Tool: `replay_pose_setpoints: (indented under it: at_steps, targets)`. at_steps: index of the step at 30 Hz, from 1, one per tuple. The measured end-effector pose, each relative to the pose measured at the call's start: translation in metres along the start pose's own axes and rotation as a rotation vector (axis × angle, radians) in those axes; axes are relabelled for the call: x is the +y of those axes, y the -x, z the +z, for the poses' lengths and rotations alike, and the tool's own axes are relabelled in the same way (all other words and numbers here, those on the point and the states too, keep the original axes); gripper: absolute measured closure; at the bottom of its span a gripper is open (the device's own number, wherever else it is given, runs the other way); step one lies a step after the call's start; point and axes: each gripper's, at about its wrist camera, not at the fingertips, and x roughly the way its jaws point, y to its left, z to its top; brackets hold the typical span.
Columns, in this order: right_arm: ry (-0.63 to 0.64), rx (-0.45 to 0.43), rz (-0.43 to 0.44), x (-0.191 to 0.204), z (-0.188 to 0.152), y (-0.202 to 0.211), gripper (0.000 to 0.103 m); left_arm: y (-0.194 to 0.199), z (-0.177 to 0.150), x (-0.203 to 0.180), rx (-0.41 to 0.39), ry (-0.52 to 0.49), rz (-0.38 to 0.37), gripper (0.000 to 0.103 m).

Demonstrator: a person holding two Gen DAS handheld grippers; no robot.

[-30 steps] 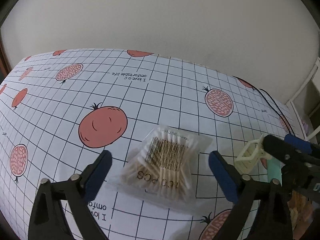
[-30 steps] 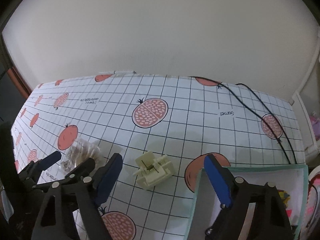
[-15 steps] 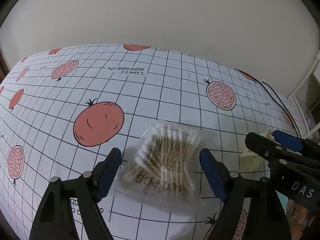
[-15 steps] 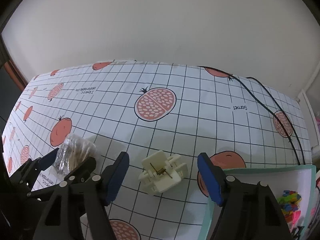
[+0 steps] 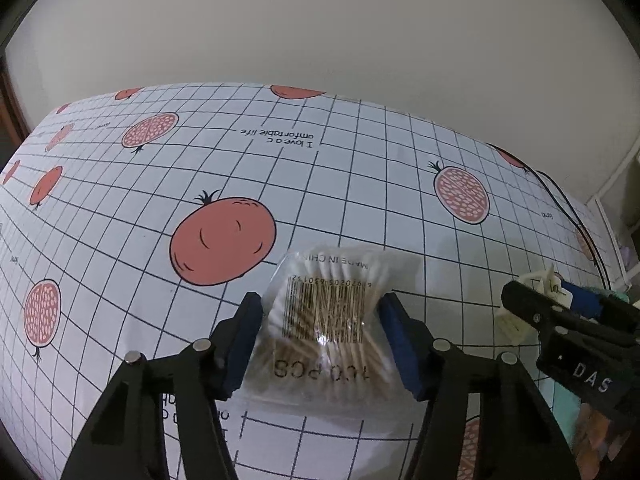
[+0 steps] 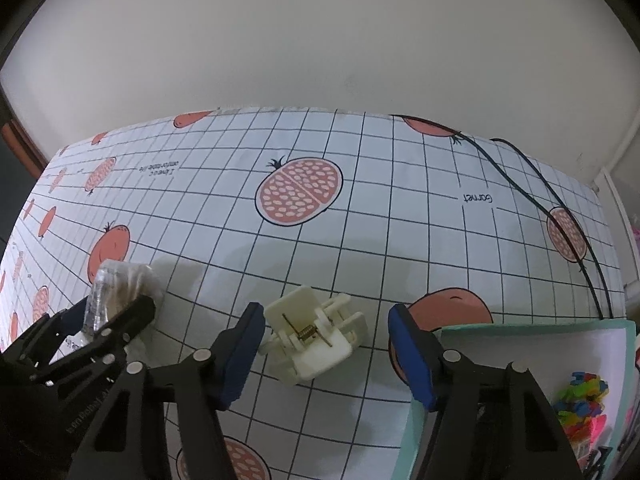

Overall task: Organize objects
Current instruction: 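Grasp the cotton swab bag with left gripper while right gripper grasps the cream hair clip, then lift and carry the swab bag and cream clip over the tray with both grippers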

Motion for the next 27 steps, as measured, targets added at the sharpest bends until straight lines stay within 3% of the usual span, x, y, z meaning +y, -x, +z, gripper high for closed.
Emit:
replay_pose_setpoints:
  at_steps: [13,15,27]
  targets:
    - [0.012,0.013,-0.01,0.0031,-0.0018,-0.0035,0.047,-0.0005,-0.0004,-0.0023,-0.008,-0.004,0.003,0.041]
    - [0.022,0.008,-0.031,0.0039,-0.0014,-0.0038,0.061,-0.0007,-0.0004,-0.0024,-0.009,-0.005,0.003,0.041]
    - [0.029,-0.016,-0.058,0.0067,-0.0063,0.0007,0.067,0.0003,-0.0029,-0.0059,-0.011,-0.01,0.005,0.048]
